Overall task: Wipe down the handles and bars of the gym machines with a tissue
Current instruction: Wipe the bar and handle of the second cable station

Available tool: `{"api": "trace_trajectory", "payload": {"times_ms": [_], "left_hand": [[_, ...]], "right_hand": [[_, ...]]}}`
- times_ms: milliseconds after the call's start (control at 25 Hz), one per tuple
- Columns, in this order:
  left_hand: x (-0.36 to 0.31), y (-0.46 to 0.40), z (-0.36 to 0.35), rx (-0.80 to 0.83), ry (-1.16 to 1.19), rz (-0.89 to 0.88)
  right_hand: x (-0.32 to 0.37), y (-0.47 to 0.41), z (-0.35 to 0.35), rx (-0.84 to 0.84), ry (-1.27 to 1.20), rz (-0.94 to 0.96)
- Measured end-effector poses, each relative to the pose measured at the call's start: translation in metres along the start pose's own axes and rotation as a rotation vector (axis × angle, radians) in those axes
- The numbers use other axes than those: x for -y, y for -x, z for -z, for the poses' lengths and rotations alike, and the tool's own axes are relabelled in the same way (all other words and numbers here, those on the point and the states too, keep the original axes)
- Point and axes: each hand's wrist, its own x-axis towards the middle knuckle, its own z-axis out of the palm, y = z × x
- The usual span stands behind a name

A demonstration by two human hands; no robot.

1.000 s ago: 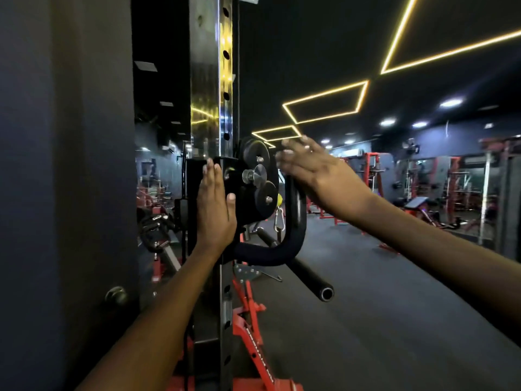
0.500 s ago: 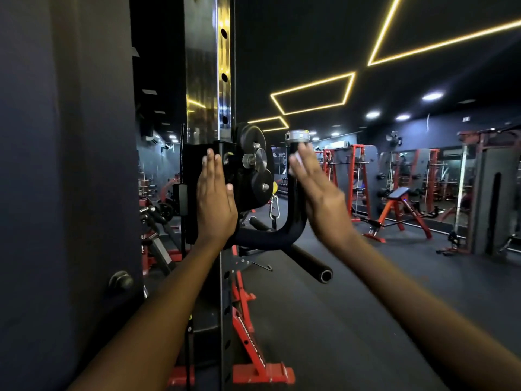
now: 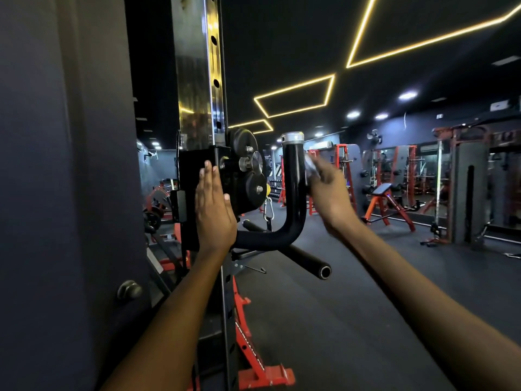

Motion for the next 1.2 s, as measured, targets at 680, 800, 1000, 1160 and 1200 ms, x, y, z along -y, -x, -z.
{"api": "trace_trajectory", "payload": {"times_ms": [680, 800, 1000, 1160, 1200], "left_hand": [[0.004, 0.008, 0.001, 0.029, 0.025, -0.042], [0.005, 0.009, 0.002, 0.032, 0.024, -0.058], [0.005, 0.013, 0.005, 0.054, 0.019, -0.073], [0.007, 0.015, 0.005, 0.057, 0.024, -0.069], [0.007, 0.015, 0.005, 0.057, 0.030, -0.074]], "right_hand": [[-0.011, -0.012, 0.025, -0.231, 0.167, 0.029], [0.008, -0.025, 0.006, -0.122, 0.401, 0.534], [-0.063, 0.042, 0.006, 0.131, 0.728, 0.822], [-0.025, 0.004, 0.024, 0.102, 0.875, 0.913], [-0.010, -0.014, 0.024, 0.087, 0.907, 0.903]]}}
